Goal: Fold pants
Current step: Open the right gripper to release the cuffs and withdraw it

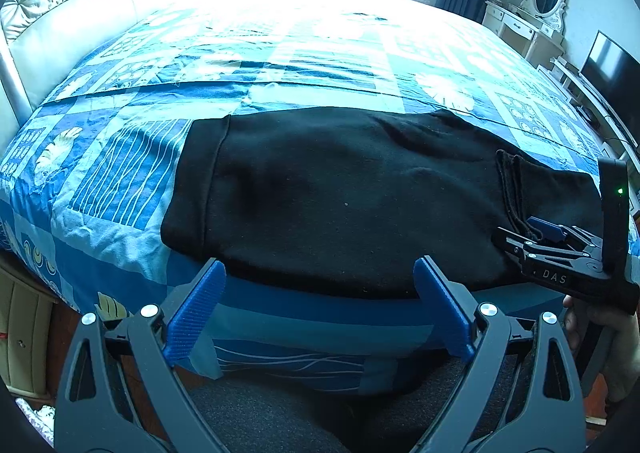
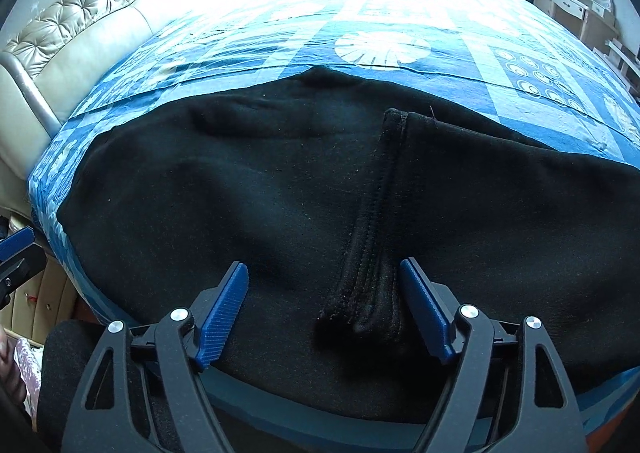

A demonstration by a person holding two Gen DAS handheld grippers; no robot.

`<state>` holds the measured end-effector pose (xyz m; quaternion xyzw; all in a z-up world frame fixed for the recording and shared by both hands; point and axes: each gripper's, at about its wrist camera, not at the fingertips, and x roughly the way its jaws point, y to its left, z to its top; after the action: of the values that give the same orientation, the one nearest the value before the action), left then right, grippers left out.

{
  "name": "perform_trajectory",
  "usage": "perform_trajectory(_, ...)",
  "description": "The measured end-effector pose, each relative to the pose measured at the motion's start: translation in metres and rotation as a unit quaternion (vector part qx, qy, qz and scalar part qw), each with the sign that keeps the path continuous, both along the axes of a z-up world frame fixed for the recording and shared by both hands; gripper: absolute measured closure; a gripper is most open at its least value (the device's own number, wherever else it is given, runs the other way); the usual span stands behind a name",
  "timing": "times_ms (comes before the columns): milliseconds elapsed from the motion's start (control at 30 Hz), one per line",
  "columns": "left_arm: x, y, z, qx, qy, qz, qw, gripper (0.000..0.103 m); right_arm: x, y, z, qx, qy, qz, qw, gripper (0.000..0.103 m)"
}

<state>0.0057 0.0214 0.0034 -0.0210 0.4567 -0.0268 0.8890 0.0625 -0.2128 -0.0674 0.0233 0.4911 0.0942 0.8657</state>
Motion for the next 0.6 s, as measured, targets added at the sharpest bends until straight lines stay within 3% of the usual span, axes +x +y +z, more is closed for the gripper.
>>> perform_trajectory(133,-0.001,0.0,0.0,0.004,-0.001,0.001,1.0,0.008,-0.003,-0.002,0.008,0.006,-0.016,0.004,1.0,0.024)
perform_trajectory(333,-0.001,0.001,0.0,0.005,-0.001,0.0,1.0,0.008,-0.013,-0.035,0.049,0.077,-0.062,0.008,0.995,0.024)
perform_trajectory(467,-0.002,0.001,0.0,0.002,0.001,0.0,1.0,0.008,-0.01,-0.092,0.083,0.101,-0.091,-0.019,0.991,0.024)
perform_trajectory(600,-0.002,0.001,0.0,-0.001,0.002,0.0,1.0,0.008,-0.005,-0.185,0.097,0.084,-0.112,-0.125,0.982,0.024)
